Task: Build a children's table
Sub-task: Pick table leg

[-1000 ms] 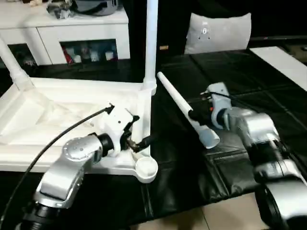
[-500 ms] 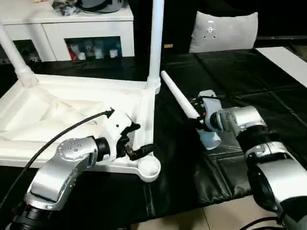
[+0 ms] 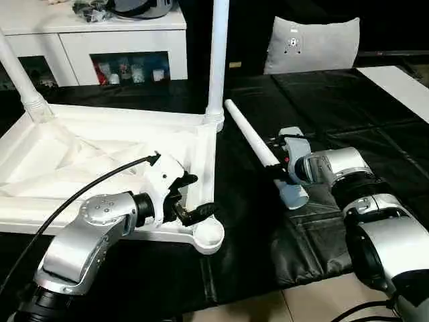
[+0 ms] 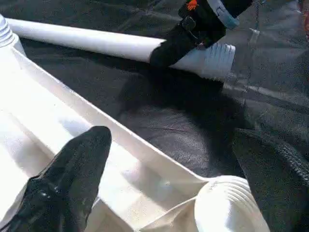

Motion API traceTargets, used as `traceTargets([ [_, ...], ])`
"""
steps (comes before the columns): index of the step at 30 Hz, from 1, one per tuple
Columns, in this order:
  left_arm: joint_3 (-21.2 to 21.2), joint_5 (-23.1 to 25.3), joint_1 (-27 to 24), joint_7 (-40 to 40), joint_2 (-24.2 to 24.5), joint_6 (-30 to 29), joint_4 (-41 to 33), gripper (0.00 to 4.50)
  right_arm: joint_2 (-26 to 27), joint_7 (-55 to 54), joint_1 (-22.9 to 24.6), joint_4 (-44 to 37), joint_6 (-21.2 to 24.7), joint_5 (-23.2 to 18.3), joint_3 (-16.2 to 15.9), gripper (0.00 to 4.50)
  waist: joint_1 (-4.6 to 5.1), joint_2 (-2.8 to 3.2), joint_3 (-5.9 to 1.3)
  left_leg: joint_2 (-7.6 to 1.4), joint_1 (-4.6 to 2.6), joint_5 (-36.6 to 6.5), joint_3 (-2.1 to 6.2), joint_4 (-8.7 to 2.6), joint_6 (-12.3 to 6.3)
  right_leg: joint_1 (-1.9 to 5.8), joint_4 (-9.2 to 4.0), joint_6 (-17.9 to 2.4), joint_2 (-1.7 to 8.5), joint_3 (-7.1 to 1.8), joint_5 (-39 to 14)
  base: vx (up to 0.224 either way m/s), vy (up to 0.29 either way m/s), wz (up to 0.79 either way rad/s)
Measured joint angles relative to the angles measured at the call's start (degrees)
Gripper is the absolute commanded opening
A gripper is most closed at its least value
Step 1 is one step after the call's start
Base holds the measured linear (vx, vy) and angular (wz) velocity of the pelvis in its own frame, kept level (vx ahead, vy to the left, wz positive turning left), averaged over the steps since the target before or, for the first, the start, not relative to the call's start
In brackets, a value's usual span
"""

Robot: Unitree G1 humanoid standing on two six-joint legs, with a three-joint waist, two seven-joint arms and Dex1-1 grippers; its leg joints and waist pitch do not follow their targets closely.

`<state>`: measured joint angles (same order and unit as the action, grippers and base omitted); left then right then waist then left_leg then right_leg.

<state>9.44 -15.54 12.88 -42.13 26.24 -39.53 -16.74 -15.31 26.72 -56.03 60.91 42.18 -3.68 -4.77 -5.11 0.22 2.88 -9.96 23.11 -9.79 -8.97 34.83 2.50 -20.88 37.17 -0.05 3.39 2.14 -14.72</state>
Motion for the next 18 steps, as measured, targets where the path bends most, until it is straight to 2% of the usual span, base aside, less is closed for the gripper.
traceTargets([
  [5, 0.02, -0.09, 0.00, 0.17, 0.04, -0.10, 0.00, 4.50, 0.03, -0.55, -0.03, 0.32, -0.21, 0.00, 0.70, 1.86, -0.01, -0.03, -0.02, -0.01, 0.00, 0.01, -0.01, 0.00, 0.00, 0.01, 0.00, 0.00, 0.00, 0.00, 0.01, 0.000, 0.000, 0.00],
  [10, 0.02, -0.20, -0.10, 1.14, 0.00, -0.07, -1.01, 4.50, -0.26, -5.26, 0.45, 0.44, -2.48, -0.41, 3.64, 1.86, -0.03, -0.04, -0.02, -0.01, 0.01, 0.02, -0.06, -0.02, 0.01, -0.02, -0.01, 0.00, 0.00, -0.01, 0.01, 0.000, 0.000, 0.00],
  [13, -0.10, 0.03, -0.16, 1.88, -0.49, 0.25, -1.33, 4.50, -0.83, -7.78, 2.49, -1.32, -6.46, -1.96, 7.29, 1.86, -0.08, -0.14, 0.03, -0.02, 0.02, 0.03, -0.09, -0.06, 0.01, -0.04, -0.03, 0.00, 0.01, -0.01, 0.01, 0.000, 0.000, 0.00],
  [16, -0.70, 1.12, 0.35, 4.88, -2.86, 2.79, -0.83, 4.50, -1.03, -8.10, 7.67, -8.91, -14.14, -6.06, 13.19, 1.86, -0.17, -0.19, 0.07, -0.03, 0.08, 0.11, -0.24, -0.15, -0.10, -0.16, -0.06, 0.07, 0.03, -0.08, 0.05, 0.000, 0.000, 0.00],
  [18, -1.20, 1.70, 1.84, 6.75, -4.83, 4.60, 0.53, 4.50, -0.97, -6.54, 9.71, -14.23, -16.31, -8.89, 16.28, 1.86, -0.11, -0.19, 0.07, -0.05, 0.06, 0.18, -0.26, -0.22, -0.19, -0.16, -0.07, 0.15, 0.02, -0.06, 0.10, 0.000, 0.000, 0.00],
])
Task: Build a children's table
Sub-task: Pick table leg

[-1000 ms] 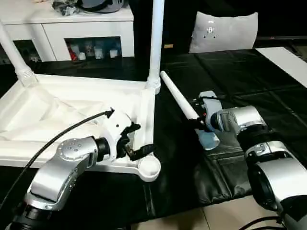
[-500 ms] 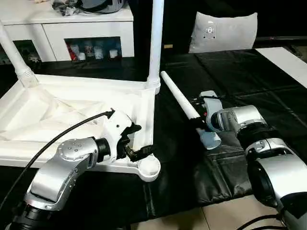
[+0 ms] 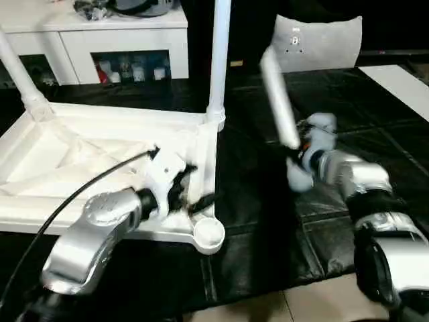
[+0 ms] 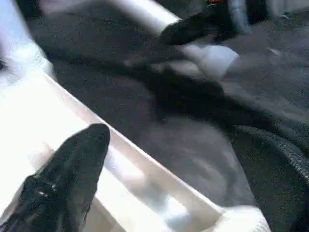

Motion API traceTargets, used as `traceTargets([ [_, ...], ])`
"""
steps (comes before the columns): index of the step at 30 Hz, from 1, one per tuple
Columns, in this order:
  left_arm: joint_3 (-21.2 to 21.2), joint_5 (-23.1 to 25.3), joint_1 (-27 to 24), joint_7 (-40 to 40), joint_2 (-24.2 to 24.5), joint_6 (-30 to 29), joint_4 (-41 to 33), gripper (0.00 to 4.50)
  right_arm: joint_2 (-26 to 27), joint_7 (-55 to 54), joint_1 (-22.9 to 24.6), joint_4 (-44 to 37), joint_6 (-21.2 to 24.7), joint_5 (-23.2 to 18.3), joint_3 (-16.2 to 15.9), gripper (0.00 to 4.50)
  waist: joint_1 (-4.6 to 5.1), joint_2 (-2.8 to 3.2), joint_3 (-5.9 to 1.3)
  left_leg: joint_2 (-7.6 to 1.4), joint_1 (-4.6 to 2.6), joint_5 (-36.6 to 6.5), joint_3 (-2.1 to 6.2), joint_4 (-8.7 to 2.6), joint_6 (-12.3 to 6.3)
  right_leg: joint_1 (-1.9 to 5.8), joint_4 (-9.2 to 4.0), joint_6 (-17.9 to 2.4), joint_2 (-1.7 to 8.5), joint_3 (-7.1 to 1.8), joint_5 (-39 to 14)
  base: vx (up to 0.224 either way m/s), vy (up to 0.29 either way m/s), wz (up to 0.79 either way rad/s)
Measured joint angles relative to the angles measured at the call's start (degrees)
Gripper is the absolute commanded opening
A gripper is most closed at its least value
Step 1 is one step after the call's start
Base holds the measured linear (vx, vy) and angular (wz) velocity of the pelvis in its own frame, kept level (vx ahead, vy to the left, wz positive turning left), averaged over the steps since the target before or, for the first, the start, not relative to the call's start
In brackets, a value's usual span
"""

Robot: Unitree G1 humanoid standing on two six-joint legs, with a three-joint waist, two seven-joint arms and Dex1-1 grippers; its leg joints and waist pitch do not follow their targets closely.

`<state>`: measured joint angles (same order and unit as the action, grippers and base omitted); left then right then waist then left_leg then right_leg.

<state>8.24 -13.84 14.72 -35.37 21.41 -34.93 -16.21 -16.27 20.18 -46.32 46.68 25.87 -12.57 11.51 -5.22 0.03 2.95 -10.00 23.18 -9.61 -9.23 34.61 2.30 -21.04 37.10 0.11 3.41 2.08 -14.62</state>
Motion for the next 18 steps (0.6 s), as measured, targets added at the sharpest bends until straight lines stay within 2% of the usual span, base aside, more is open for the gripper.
traceTargets([
  [2, -1.63, -0.33, 1.96, 1.89, -3.03, 0.94, 1.99, 4.50, 0.64, 3.29, 2.64, -6.99, -0.45, -4.09, 3.60, 1.85, -0.09, 0.02, 0.00, -0.01, 0.00, 0.04, -0.01, -0.02, -0.05, 0.01, -0.01, 0.06, 0.00, 0.01, 0.03, 0.000, 0.000, 0.00],
  [4, -4.29, -3.13, 5.23, 3.79, -7.70, 1.14, 4.31, 4.50, 3.01, 8.64, 7.18, -17.09, 0.11, -11.83, 8.20, 1.85, -0.32, 0.01, 0.01, -0.04, -0.01, 0.09, -0.05, -0.05, -0.08, 0.03, -0.03, 0.10, 0.00, 0.02, 0.06, 0.000, 0.000, 0.00],
  [6, -5.98, -6.02, 8.28, 4.85, -10.46, 1.23, 5.06, 4.50, 4.66, 12.58, 10.10, -23.78, 0.47, -17.80, 9.94, 1.85, -0.45, 0.14, -0.02, -0.03, -0.03, 0.10, -0.11, -0.05, -0.13, 0.02, -0.04, 0.10, 0.03, -0.02, 0.10, 0.000, 0.000, 0.00],
  [8, -7.10, -8.03, 9.91, 5.69, -12.18, 1.25, 5.42, 4.50, 4.72, 14.51, 11.54, -27.40, 0.71, -21.31, 10.66, 1.85, -0.42, 0.16, -0.02, -0.03, -0.07, 0.13, -0.14, -0.05, -0.16, 0.03, -0.03, 0.08, 0.04, -0.03, 0.13, 0.000, 0.000, 0.00],
  [12, -10.79, -13.14, 13.49, 7.55, -16.54, -0.09, 7.60, 4.50, 4.56, 19.19, 14.40, -33.38, 2.46, -25.84, 10.41, 1.85, -0.39, 0.16, -0.02, -0.08, -0.09, 0.22, -0.15, -0.08, -0.14, 0.04, -0.02, 0.07, 0.03, 0.02, 0.18, 0.000, 0.000, 0.00],
  [13, -13.41, -16.06, 15.78, 9.13, -19.23, -0.87, 9.17, 4.50, 4.64, 21.57, 15.99, -36.05, 4.56, -27.91, 9.89, 1.85, -0.59, 0.16, -0.02, -0.08, -0.09, 0.23, -0.17, -0.07, -0.16, 0.04, -0.03, 0.05, 0.03, 0.01, 0.19, 0.000, 0.000, 0.00],
  [15, -16.83, -20.46, 20.10, 11.33, -22.19, -2.51, 10.98, 4.50, 5.25, 24.93, 18.25, -40.41, 8.13, -30.66, 7.54, 1.85, -0.83, 0.16, -0.02, -0.08, -0.08, 0.24, -0.17, -0.07, -0.18, 0.04, -0.03, 0.05, 0.03, 0.01, 0.20, 0.000, 0.000, 0.00],
  [18, -18.72, -24.98, 23.03, 13.01, -24.32, -5.05, 12.19, 4.50, 5.46, 27.33, 19.64, -43.94, 10.98, -32.76, 4.47, 1.85, -1.23, 0.14, -0.01, -0.07, -0.08, 0.24, -0.20, -0.08, -0.19, 0.05, -0.07, 0.05, 0.06, 0.00, 0.20, 0.000, 0.000, 0.00],
])
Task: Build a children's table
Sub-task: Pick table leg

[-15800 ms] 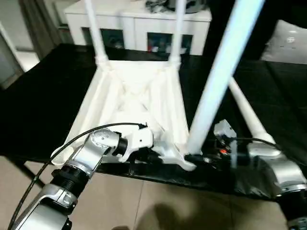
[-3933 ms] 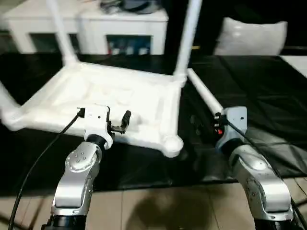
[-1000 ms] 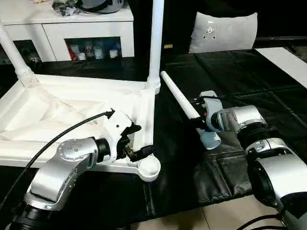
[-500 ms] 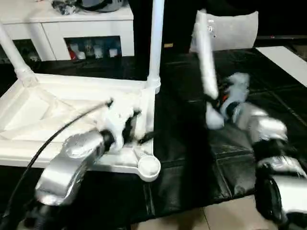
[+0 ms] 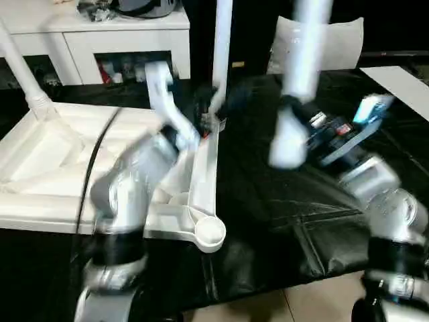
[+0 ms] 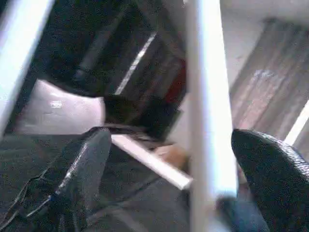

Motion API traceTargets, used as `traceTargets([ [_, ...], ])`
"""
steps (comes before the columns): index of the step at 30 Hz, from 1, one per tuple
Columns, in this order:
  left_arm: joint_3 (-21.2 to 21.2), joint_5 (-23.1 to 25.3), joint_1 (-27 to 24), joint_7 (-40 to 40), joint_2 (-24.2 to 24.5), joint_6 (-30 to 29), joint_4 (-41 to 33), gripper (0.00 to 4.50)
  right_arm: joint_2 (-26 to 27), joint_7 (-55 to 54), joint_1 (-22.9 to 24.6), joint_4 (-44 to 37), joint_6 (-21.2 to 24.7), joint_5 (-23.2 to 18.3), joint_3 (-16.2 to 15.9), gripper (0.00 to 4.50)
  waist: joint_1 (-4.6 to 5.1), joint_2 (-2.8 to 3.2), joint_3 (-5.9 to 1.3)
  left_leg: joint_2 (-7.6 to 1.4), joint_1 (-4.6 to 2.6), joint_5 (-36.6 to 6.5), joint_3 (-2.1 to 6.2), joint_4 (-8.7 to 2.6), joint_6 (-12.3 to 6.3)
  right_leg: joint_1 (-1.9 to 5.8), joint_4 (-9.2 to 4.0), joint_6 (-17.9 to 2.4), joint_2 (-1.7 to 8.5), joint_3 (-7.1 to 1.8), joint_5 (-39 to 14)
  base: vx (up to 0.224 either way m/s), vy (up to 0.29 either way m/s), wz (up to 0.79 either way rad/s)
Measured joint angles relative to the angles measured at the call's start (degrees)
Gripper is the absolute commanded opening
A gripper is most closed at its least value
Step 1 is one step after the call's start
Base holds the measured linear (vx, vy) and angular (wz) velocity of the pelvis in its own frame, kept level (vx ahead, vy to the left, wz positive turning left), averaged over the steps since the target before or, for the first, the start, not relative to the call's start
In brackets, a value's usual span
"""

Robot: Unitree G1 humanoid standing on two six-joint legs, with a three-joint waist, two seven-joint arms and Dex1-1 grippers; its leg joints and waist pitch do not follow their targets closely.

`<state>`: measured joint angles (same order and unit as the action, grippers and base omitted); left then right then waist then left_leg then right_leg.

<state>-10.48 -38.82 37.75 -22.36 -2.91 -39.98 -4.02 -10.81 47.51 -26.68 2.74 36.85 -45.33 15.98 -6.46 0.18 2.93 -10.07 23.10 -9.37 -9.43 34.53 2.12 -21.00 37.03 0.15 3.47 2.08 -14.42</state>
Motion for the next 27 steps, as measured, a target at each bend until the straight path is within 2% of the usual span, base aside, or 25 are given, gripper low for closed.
traceTargets([
  [9, -3.13, -9.09, 1.43, 1.74, -3.05, -7.23, 2.68, 4.50, -1.02, 1.85, 2.57, -2.30, 1.98, -0.33, -4.36, 1.85, -1.16, -0.20, 0.12, 0.01, 0.07, 0.02, -0.04, 0.00, -0.03, -0.01, -0.06, 0.00, 0.05, 0.02, 0.00, 0.000, 0.000, 0.00],
  [12, -3.22, -11.18, 1.47, 2.04, -4.18, -8.05, 2.69, 4.50, -1.29, 2.10, 2.60, -2.72, 1.99, -0.27, -4.89, 1.85, -1.62, -0.21, 0.13, 0.01, 0.06, 0.02, -0.04, -0.02, -0.02, -0.02, -0.06, 0.01, 0.05, 0.02, 0.00, 0.000, 0.000, 0.00],
  [17, -3.12, -12.60, 1.47, 2.53, -4.32, -8.54, 2.69, 4.50, -1.67, 2.41, 2.74, -2.73, 1.71, 0.50, -5.95, 1.85, -1.69, -0.23, 0.14, 0.01, 0.06, 0.02, -0.04, -0.05, -0.02, -0.02, -0.08, 0.02, 0.05, 0.02, 0.00, 0.000, 0.000, 0.00],
  [20, 0.01, -6.99, 1.43, 2.59, -3.23, -5.17, 2.62, 4.13, -1.65, 0.67, 2.73, -2.66, -1.60, 5.16, -8.22, 1.85, -1.66, -0.25, 0.15, 0.01, 0.06, 0.04, -0.04, -0.09, 0.02, -0.02, -0.16, 0.19, 0.04, 0.00, 0.07, 0.000, 0.000, 0.00],
  [23, 3.76, -0.49, 1.24, 3.38, -1.91, -0.68, 2.83, 4.02, 0.02, -3.23, 2.56, -2.16, -6.84, 10.60, -10.71, 1.85, -1.60, -0.25, 0.15, 0.00, 0.07, 0.09, -0.05, -0.23, 0.09, -0.03, -0.32, 0.39, 0.04, 0.01, 0.16, 0.000, 0.000, 0.00],
  [24, 4.99, 1.93, 1.09, 4.14, -1.71, 1.42, 2.93, 3.84, 1.00, -4.80, 2.43, -1.63, -9.45, 12.73, -11.50, 1.85, -1.58, -0.25, 0.15, 0.00, 0.07, 0.09, -0.06, -0.27, 0.10, -0.02, -0.36, 0.41, 0.03, 0.01, 0.17, 0.000, 0.000, 0.00],
  [27, 6.27, 5.99, 1.03, 7.25, -2.96, 6.15, 3.77, 3.72, 4.39, -9.61, 1.74, 0.63, -16.14, 17.67, -12.53, 1.85, -1.48, -0.25, 0.15, 0.00, 0.10, 0.09, -0.08, -0.33, 0.10, -0.03, -0.46, 0.42, 0.03, 0.01, 0.17, 0.000, 0.000, 0.00],
])
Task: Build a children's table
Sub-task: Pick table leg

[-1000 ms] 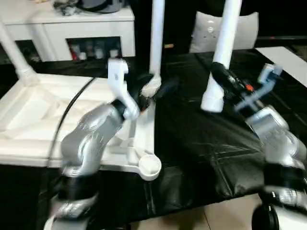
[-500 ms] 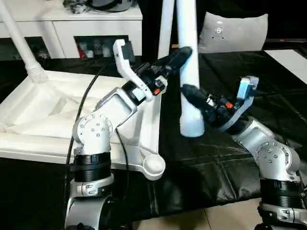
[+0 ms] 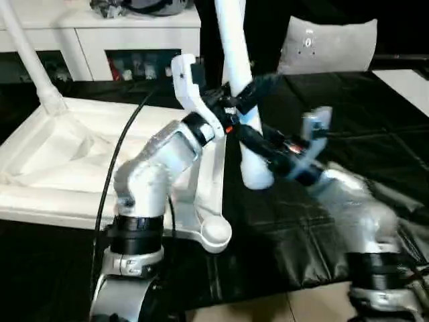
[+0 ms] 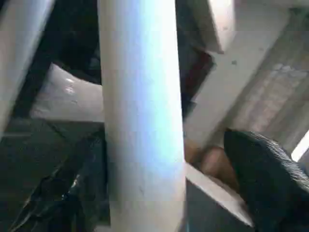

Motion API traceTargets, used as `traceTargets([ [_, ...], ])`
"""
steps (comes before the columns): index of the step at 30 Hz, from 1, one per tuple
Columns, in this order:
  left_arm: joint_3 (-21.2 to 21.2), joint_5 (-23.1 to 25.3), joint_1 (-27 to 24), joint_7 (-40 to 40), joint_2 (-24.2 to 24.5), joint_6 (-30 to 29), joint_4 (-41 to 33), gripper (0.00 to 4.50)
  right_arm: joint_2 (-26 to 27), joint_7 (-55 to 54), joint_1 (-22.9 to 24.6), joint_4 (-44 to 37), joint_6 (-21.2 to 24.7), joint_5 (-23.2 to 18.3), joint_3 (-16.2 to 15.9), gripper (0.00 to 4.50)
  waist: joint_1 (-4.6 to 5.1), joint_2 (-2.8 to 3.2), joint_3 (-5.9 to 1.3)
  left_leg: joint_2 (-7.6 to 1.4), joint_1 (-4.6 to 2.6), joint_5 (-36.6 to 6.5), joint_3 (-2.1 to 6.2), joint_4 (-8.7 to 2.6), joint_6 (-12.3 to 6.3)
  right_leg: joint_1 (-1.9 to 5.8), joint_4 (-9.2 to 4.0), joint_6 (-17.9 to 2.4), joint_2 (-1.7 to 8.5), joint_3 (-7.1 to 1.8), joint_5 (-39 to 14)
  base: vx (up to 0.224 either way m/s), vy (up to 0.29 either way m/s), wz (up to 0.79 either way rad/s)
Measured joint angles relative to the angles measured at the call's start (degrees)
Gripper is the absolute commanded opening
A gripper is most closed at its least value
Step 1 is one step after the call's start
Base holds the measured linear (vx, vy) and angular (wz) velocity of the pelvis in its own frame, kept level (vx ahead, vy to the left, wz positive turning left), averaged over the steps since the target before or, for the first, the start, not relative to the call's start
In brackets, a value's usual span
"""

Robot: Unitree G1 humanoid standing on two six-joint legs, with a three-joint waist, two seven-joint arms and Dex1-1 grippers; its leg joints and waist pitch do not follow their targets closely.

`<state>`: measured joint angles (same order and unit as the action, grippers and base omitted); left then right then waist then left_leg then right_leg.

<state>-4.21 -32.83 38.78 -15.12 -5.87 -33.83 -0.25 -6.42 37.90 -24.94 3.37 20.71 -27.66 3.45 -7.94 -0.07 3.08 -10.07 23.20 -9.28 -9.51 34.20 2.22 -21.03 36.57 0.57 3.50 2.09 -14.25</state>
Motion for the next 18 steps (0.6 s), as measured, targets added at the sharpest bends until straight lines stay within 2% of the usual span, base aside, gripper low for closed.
traceTargets([
  [2, 0.01, 1.80, -0.03, 2.32, -1.33, 2.30, 0.28, 3.67, 1.18, -2.48, -0.14, 1.34, -4.28, 3.28, -1.38, 1.85, -0.03, 0.00, 0.00, 0.00, 0.04, -0.01, 0.00, -0.02, -0.01, 0.01, -0.09, 0.01, 0.00, 0.01, 0.01, 0.000, 0.000, 0.00],
  [3, 0.32, 2.85, -0.04, 3.32, -1.51, 3.45, 0.56, 3.42, 1.37, -3.35, -0.13, 2.02, -6.43, 5.13, -2.43, 1.85, -0.02, 0.00, 0.00, 0.01, 0.08, -0.01, -0.01, -0.02, -0.02, 0.00, -0.13, 0.03, 0.00, 0.01, 0.02, 0.000, 0.000, 0.00],
  [8, 0.35, 5.51, -0.45, 5.91, -1.78, 6.35, 1.43, 3.33, 2.30, -6.23, -0.04, 4.78, -13.58, 12.41, -6.41, 1.85, 0.21, 0.00, 0.00, 0.00, 0.11, -0.03, -0.02, -0.05, -0.04, 0.01, -0.27, 0.20, -0.01, 0.01, 0.13, 0.000, 0.000, 0.00],
  [18, 0.57, 7.05, -0.57, 8.00, -1.83, 9.33, 2.89, 3.33, 3.71, -8.10, -0.34, 9.13, -18.87, 14.48, -6.79, 1.85, 0.40, 0.00, 0.00, 0.00, 0.10, -0.01, -0.04, -0.05, -0.07, 0.03, -0.32, 0.17, -0.01, -0.01, 0.23, 0.000, 0.000, 0.00],
])
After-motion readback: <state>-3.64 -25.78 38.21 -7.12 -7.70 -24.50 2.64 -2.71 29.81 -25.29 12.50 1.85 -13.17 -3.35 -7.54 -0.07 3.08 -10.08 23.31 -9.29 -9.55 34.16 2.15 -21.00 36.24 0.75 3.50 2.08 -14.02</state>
